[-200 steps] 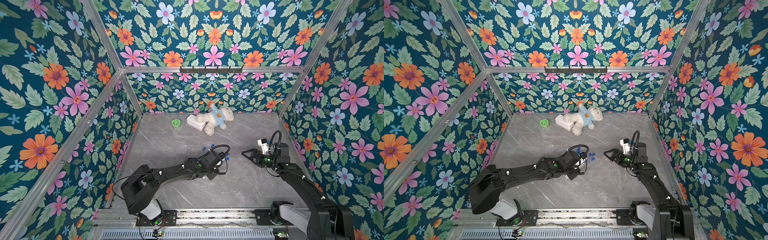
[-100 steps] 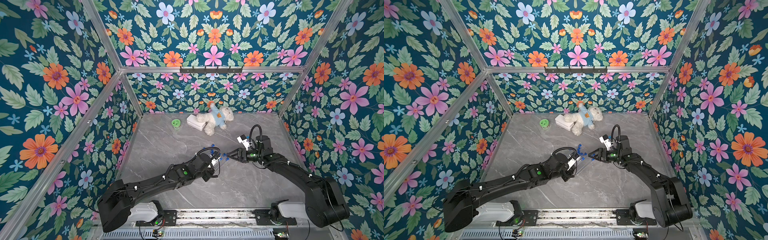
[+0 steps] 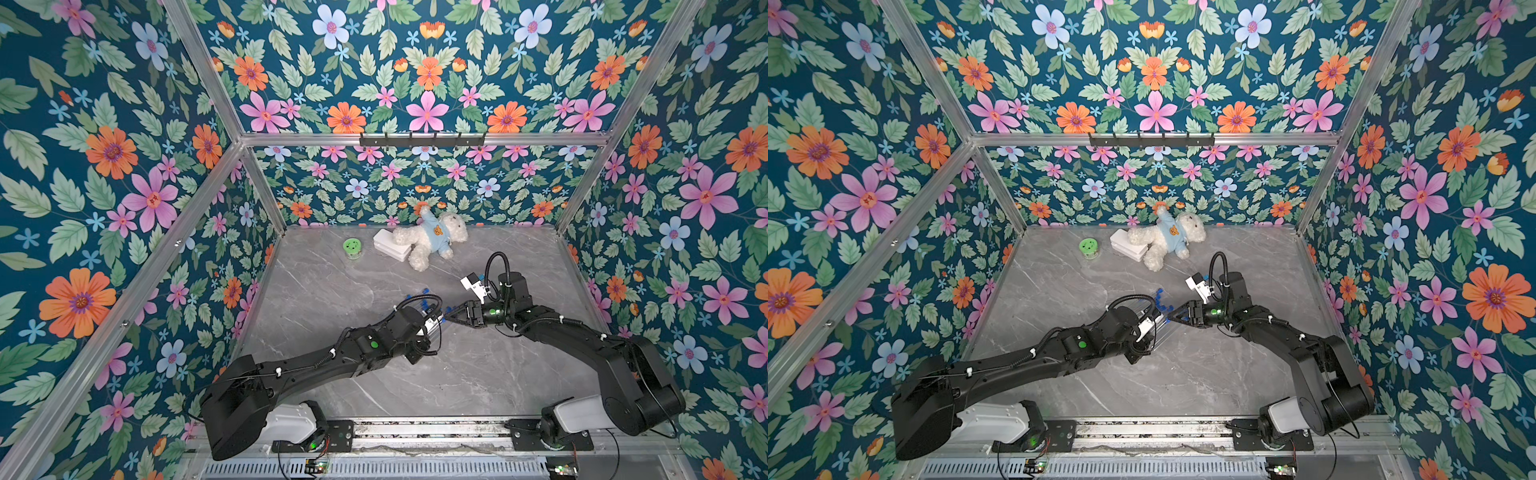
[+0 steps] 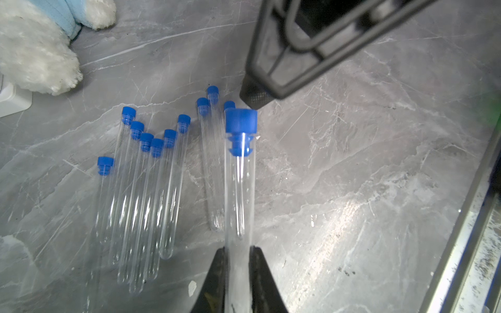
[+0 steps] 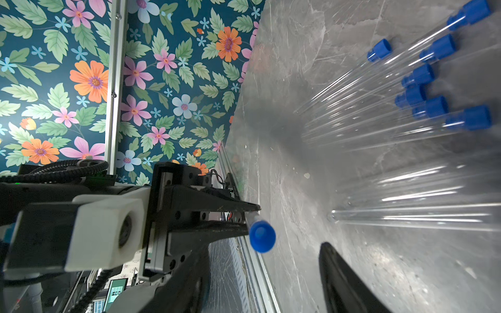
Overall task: Remove stoppers from test tubes
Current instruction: Open the stopper on the test tube.
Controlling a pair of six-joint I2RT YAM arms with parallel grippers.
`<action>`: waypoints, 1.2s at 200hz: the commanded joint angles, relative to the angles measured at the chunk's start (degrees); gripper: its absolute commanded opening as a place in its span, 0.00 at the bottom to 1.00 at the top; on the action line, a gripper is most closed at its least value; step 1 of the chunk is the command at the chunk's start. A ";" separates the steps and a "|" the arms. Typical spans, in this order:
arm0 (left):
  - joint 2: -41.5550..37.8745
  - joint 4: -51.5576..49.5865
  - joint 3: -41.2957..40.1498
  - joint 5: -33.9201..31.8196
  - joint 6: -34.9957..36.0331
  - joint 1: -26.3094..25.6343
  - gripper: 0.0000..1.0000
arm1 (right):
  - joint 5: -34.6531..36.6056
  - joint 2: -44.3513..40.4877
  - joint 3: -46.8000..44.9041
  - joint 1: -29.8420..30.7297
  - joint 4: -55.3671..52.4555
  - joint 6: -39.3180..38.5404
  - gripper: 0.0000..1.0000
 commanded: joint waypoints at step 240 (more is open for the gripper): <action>1.68 1.63 0.38 1.59 1.13 0.00 0.02 | -0.77 3.61 1.54 2.09 0.43 -2.20 0.31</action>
